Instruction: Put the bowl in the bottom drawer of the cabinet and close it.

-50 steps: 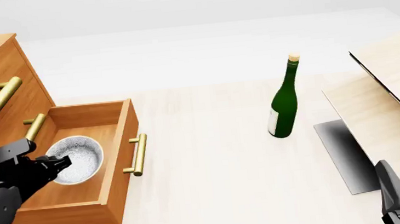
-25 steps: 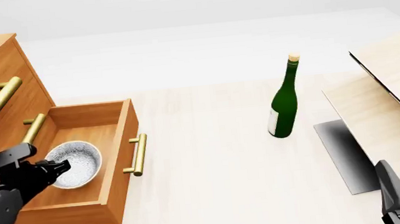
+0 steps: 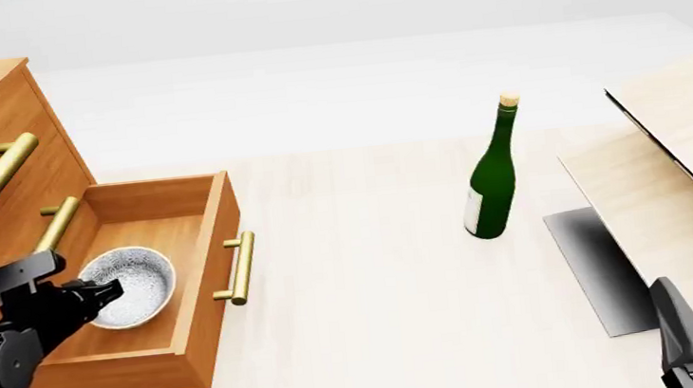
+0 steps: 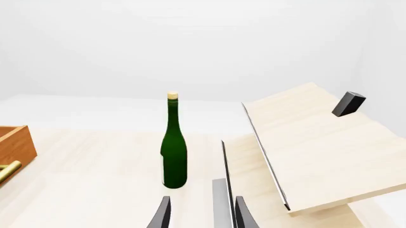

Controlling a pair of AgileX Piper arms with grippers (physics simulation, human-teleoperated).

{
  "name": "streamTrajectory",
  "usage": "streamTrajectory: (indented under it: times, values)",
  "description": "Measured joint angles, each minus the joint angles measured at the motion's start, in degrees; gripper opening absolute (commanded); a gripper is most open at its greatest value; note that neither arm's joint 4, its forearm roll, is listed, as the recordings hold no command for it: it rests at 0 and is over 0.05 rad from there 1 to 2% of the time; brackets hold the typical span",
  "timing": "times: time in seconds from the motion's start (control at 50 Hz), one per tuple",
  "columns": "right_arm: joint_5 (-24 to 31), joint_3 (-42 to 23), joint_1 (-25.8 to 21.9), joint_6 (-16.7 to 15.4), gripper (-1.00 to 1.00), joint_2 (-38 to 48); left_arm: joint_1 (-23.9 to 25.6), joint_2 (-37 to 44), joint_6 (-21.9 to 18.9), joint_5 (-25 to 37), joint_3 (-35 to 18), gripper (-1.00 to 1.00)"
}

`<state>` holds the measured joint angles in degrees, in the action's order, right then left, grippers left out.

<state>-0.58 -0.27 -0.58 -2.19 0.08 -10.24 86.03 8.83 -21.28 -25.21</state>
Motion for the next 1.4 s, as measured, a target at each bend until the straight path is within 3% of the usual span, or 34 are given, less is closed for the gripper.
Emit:
streamTrajectory:
  times: [0.04,0.06,0.62,1.4]
  values:
    - [0.0,0.0,0.0,0.0,1.00,0.0,0.0,0.0,-0.1,-0.1,0.0,-1.00]
    - [0.0,0.0,0.0,0.0,1.00,0.0,0.0,0.1,-0.1,-0.1,0.0,1.00]
    - [0.0,0.0,0.0,0.0,1.00,0.0,0.0,-0.9,0.4,1.2,0.6,1.00]
    - [0.0,0.0,0.0,0.0,1.00,0.0,0.2,-10.2,0.5,5.7,3.3,1.00]
